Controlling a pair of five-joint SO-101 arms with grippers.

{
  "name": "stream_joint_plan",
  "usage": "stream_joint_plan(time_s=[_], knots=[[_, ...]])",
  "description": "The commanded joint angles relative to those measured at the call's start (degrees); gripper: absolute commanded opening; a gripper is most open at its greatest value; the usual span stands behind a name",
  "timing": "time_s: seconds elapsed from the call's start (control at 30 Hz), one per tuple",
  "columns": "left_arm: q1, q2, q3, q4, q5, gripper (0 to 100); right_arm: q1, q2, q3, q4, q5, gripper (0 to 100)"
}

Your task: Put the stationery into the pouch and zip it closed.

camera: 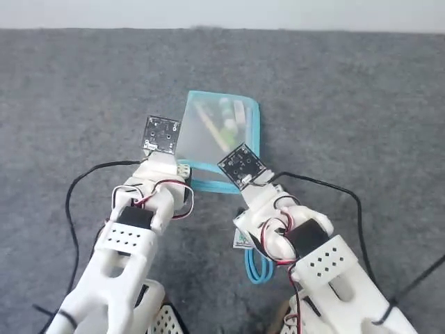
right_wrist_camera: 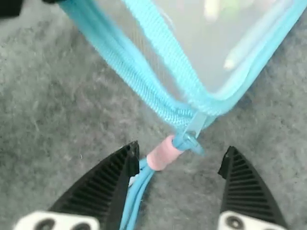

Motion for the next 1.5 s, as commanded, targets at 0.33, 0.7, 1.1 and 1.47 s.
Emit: stream_joint_plan(time_s=[0.33,0.7,1.1,1.47], knots=[[-0.4,-0.1,-0.7,-0.8,1.0,1,2.7,15.3,-4.3,-8.4,-2.7,32.1],[-0.4,-0.1,-0.4,-0.8,1.0,1,8.7,22.2,-4.4,-17.5,-2.4,0.2],[-0.3,0.0,-0.6,-2.2,1.0,1,4.4,9.6,-22.2,8.7,7.1,0.6],[-0.3,0.1,-0.4,-2.3,1.1,1,-14.8,18.8,-39.7,17.8,11.9,0.6]])
